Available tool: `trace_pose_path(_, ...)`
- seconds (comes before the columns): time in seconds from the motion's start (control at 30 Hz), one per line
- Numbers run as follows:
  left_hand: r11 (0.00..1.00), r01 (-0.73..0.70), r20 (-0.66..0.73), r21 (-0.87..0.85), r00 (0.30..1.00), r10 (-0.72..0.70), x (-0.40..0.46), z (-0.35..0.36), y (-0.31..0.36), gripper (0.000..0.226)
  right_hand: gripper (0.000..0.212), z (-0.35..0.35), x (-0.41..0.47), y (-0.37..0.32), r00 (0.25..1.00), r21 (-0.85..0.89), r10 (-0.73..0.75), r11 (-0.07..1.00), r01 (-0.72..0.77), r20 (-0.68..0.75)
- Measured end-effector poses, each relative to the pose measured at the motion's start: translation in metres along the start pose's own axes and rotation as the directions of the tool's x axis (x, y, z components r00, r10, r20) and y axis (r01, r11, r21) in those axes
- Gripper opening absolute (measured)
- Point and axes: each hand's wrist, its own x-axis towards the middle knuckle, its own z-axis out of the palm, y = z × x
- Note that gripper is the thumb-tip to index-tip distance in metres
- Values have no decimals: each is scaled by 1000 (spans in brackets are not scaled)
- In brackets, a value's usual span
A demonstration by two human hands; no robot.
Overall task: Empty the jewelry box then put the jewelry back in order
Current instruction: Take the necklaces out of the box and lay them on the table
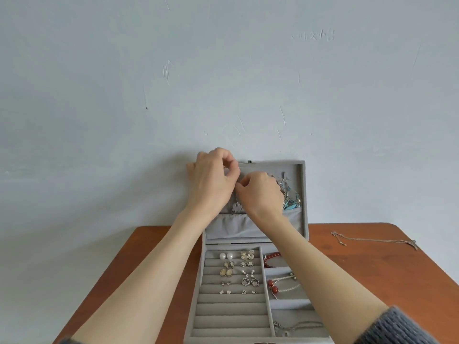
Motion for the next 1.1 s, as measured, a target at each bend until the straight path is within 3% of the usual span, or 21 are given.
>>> trace_pose_path(0.1, 942, 112, 84, -317, 992, -90, 4, -15, 10, 5, 16, -3, 2, 3, 1000, 169, -21, 985, 21, -4)
trace_pose_path(0.23, 864, 118, 132, -490, 989, -60, 8, -40, 28, 12, 15, -25, -2, 8, 993, 449, -114, 889, 90, 26)
trace_pose_path(0.3, 831, 137, 182, -539, 982, -44, 8, -51, 38, 14, 20, -41, -9, 12, 988, 576, -117, 817, 37, 103)
trace_pose_path(0.37, 810, 168, 243, -562, 969, -32, 6, -56, 46, 14, 27, -56, -16, 20, 972, 720, -108, 690, -77, 207)
trace_pose_path(0.47, 828, 237, 343, -509, 938, -58, 0, -55, 56, 14, 34, -83, -28, 41, 917, 862, -111, 399, -312, 384)
trace_pose_path(0.53, 825, 315, 419, -470, 902, -105, -9, -49, 63, 12, 30, -103, -38, 63, 898, 860, -63, 325, -394, 436)
trace_pose_path(0.63, 786, 464, 596, -409, 788, -155, -27, -30, 73, 11, 19, -129, -53, 103, 905, 848, 80, 323, -419, 417)
trace_pose_path(0.73, 850, 455, 711, -265, 688, -147, -44, -6, 85, 25, 10, -148, -65, 142, 909, 804, 219, 425, -416, 355)
trace_pose_path(0.8, 895, 399, 725, -198, 674, -140, -52, 9, 96, 26, 11, -157, -69, 164, 907, 785, 283, 460, -414, 312)
trace_pose_path(0.9, 906, 383, 726, -183, 673, -138, -61, 31, 112, 27, 11, -168, -71, 191, 908, 821, 331, 421, -387, 258)
trace_pose_path(1.1, 925, 350, 645, -148, 744, -178, -76, 85, 135, 23, 5, -177, -64, 244, 856, 835, 506, 420, -355, 109)
